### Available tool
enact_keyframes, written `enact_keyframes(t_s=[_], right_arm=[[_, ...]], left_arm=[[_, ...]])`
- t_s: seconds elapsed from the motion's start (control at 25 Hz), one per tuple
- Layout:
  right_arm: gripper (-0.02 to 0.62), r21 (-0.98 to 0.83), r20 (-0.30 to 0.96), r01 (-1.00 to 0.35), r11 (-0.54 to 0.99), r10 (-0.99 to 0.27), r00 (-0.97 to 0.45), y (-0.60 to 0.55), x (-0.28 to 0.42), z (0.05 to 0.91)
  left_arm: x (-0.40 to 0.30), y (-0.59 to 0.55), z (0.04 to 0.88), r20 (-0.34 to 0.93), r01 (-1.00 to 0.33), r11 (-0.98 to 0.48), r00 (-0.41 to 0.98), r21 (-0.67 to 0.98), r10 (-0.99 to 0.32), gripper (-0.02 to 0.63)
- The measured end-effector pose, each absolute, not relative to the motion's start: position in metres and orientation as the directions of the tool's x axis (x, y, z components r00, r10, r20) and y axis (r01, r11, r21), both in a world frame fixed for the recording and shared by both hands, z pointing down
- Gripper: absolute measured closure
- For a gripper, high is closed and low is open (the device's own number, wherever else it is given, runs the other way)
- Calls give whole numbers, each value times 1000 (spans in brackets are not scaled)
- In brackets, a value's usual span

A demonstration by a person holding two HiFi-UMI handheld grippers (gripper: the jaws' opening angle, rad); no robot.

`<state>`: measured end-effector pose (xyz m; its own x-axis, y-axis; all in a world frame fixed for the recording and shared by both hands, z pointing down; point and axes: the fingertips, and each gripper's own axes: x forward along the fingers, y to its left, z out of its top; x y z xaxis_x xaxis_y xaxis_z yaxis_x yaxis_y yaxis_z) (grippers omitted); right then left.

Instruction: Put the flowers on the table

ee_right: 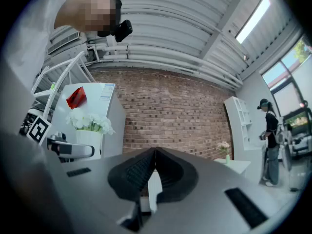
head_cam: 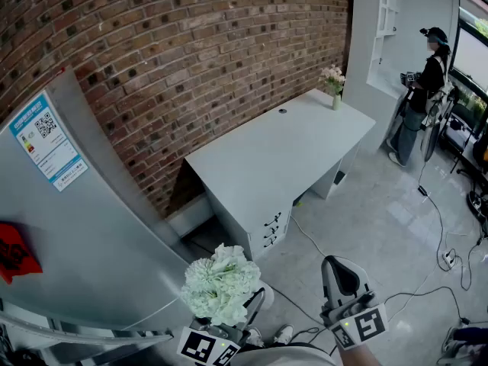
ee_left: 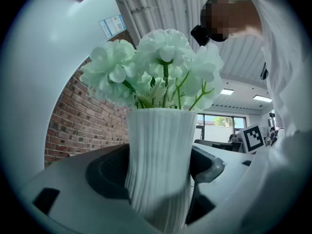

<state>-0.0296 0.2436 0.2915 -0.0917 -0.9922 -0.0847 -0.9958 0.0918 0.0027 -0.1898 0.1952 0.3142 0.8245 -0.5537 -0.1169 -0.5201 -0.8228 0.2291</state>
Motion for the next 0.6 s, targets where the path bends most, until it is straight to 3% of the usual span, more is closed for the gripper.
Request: enact_keyframes(t_s=[0.6], right_arm=[[578,-20,-99,-996,85,-992,-82,248,-28,293]], left_arm=[[-189,199,317,-112,-518,-824,827,230,-551,250]])
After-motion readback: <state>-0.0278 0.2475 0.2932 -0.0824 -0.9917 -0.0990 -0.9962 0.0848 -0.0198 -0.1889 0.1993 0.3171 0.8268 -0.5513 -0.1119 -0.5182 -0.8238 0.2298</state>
